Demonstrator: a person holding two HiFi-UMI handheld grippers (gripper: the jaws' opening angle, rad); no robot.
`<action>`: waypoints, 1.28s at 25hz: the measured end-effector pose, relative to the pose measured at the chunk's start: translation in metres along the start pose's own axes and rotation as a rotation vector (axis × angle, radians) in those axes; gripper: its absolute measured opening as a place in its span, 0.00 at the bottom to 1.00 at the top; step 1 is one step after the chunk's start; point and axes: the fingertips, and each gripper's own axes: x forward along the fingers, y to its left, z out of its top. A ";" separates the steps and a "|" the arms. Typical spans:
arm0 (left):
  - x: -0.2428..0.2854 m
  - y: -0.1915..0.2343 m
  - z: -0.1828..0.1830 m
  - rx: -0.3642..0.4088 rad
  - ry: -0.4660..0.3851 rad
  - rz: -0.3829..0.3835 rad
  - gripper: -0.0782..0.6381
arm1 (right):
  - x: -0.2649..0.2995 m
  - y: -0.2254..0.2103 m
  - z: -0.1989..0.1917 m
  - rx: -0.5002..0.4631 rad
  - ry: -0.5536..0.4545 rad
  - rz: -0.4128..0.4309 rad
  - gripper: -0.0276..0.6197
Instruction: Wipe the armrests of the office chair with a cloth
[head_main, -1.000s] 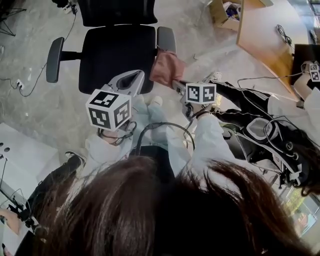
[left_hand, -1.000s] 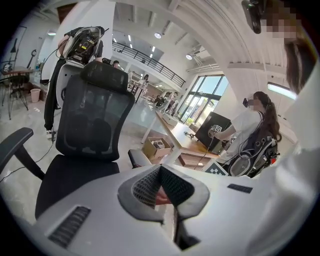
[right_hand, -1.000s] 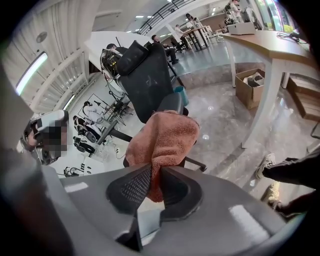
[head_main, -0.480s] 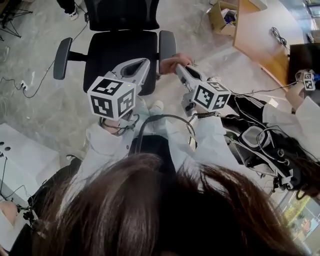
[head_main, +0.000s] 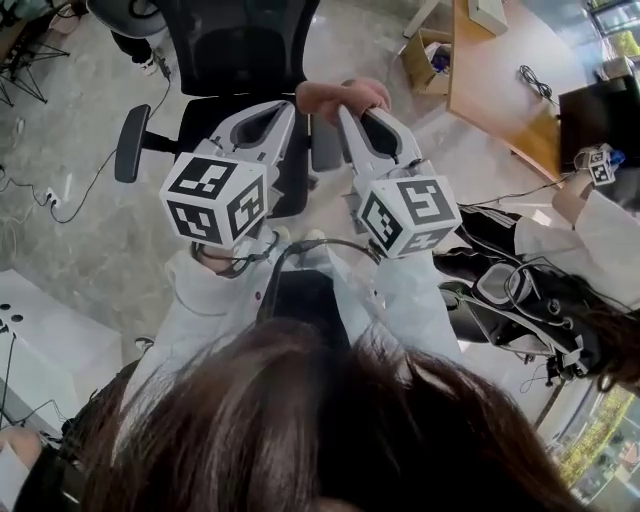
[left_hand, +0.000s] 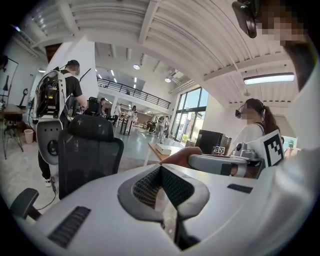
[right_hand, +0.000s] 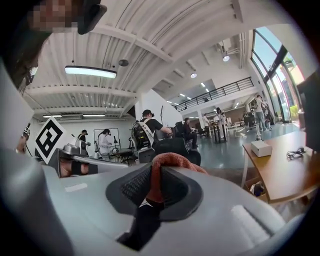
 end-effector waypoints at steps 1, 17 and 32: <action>-0.003 -0.005 0.001 0.011 -0.012 0.005 0.11 | -0.007 0.002 0.002 -0.013 -0.013 -0.001 0.10; -0.036 -0.029 -0.019 0.047 -0.050 0.004 0.11 | -0.049 0.039 -0.010 -0.080 -0.054 -0.011 0.10; -0.077 -0.040 -0.052 0.058 -0.063 -0.001 0.11 | -0.077 0.075 -0.035 -0.089 -0.077 -0.008 0.10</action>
